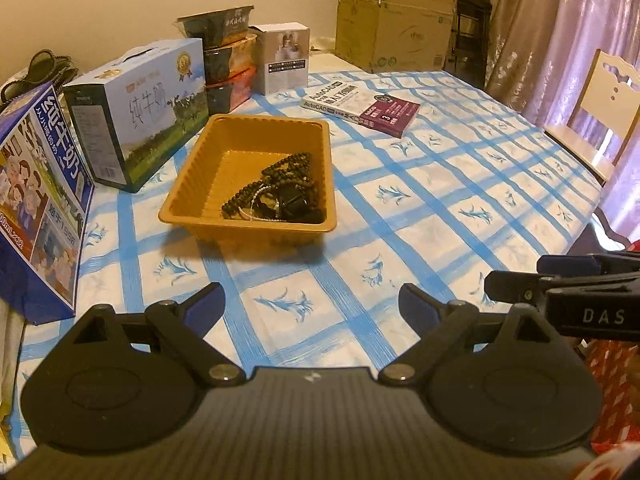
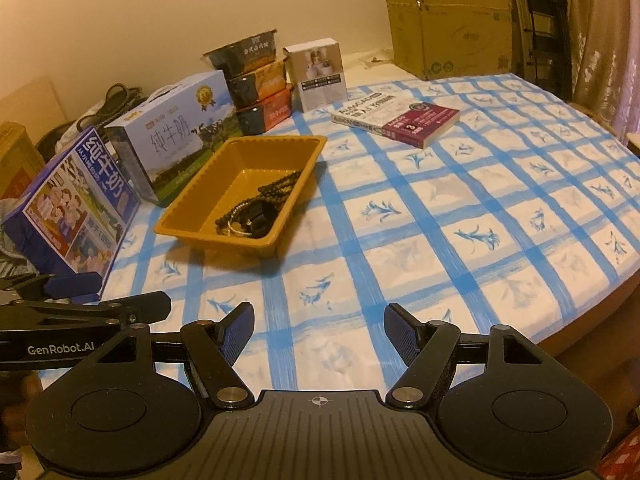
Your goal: Organize jewelry
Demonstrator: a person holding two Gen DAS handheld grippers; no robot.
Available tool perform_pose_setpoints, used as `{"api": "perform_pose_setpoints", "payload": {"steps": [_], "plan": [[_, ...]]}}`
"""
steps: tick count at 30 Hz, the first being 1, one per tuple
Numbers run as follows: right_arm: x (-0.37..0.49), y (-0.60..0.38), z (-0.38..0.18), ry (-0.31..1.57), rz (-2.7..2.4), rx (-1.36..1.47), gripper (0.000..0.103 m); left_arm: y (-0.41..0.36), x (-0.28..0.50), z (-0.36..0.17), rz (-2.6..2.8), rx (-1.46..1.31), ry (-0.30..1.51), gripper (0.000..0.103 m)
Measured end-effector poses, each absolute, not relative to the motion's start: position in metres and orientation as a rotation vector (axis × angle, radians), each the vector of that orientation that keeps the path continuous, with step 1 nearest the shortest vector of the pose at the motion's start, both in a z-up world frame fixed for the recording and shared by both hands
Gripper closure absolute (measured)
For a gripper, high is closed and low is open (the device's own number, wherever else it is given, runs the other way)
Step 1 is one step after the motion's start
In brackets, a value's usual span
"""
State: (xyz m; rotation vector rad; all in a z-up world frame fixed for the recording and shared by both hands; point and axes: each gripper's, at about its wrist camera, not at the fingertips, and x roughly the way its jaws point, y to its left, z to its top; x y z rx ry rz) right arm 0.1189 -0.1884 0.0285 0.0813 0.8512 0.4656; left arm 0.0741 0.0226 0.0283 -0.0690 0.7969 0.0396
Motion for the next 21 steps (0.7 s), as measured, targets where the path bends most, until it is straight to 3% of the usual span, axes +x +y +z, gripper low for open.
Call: {"api": "perform_pose_setpoints", "payload": {"steps": [21], "plan": [[0.1241,-0.1926,0.0238,0.875,0.45,0.091,0.031,0.0211,0.0779,0.0308,0.029,-0.064,0.799,0.01]]}}
